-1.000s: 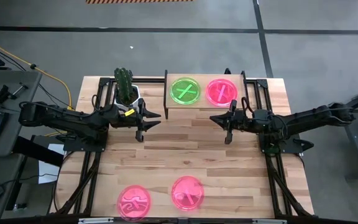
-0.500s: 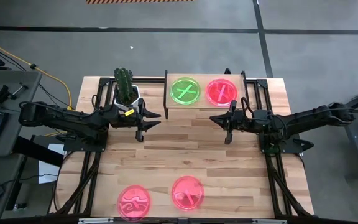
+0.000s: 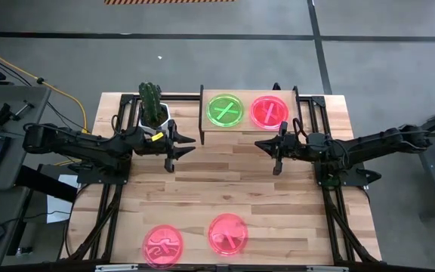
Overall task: Place and stack plates onto a shelf
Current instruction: Stack the pink plate on top of the pink plate on the shelf
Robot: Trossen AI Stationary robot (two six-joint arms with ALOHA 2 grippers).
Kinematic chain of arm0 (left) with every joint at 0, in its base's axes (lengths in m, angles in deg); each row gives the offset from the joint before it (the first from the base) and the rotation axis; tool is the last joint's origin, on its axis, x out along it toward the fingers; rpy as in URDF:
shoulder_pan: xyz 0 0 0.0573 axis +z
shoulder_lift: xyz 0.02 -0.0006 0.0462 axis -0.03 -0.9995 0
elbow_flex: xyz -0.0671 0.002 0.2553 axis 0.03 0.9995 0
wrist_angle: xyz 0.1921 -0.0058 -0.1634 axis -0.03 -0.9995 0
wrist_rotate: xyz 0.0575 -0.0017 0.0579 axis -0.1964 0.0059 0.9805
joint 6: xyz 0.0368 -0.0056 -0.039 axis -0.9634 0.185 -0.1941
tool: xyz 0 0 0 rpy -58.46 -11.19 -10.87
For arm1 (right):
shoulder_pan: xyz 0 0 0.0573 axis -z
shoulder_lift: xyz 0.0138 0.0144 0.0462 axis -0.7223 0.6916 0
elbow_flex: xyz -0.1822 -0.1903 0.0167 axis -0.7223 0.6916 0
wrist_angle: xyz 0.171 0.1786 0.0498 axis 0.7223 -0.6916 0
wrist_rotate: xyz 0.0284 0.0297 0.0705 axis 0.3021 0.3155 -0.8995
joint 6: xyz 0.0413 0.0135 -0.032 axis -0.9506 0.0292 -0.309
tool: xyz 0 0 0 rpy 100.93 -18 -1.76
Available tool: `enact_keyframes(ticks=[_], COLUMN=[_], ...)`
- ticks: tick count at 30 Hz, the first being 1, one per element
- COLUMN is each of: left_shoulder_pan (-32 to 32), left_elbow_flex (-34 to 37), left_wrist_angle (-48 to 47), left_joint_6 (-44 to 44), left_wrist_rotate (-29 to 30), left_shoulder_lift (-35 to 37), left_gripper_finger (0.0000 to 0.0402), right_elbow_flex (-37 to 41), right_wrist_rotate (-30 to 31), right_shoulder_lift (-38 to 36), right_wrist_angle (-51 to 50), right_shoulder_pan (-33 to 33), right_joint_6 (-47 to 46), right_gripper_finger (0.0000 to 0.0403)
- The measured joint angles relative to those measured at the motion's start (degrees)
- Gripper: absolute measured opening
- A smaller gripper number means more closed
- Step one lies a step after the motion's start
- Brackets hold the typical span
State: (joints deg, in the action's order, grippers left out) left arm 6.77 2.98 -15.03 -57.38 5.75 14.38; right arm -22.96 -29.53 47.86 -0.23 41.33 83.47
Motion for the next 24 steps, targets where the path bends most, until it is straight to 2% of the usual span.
enact_keyframes(ticks=[3,6,9,12,15,17,24], left_shoulder_pan=[-1.66,-5.45,-10.65,-15.67,-20.51,-23.76,-33.5], left_elbow_flex=[-1.98,-5.59,-10.73,-16.02,-20.11,-21.42,-21.66], left_wrist_angle=[-0.9,-5.26,-15.73,-30.02,-42.89,-48.26,-51.98], left_joint_6=[2.45,0.9,-2.05,-3.43,-0.92,2.03,13.1], left_wrist_rotate=[-1.68,-4.64,-4.92,-4.99,-4.98,-4.98,-2.14], left_shoulder_lift=[-0.38,-1.47,-3.09,-5.09,-7.43,-9.2,-17.44], left_gripper_finger=[0.0113,0.0113,0.0113,0.0113,0.0113,0.0113,0.0113], right_elbow_flex=[0.0,0.0,0.0,0.0,0.0,0.0,0.0], right_wrist_rotate=[0.0,0.01,0.01,0.02,0.02,0.02,0.02], right_shoulder_lift=[0.0,0.0,0.0,0.0,0.0,0.0,0.0], right_wrist_angle=[0.0,0.02,0.02,0.02,0.02,0.04,0.04], right_shoulder_pan=[-0.02,0.0,0.0,0.0,0.0,0.0,0.0], right_joint_6=[0.02,0.03,0.04,0.04,0.04,0.04,-0.13], right_gripper_finger=[0.0,0.0,0.0,0.0,0.0,0.0,0.0])
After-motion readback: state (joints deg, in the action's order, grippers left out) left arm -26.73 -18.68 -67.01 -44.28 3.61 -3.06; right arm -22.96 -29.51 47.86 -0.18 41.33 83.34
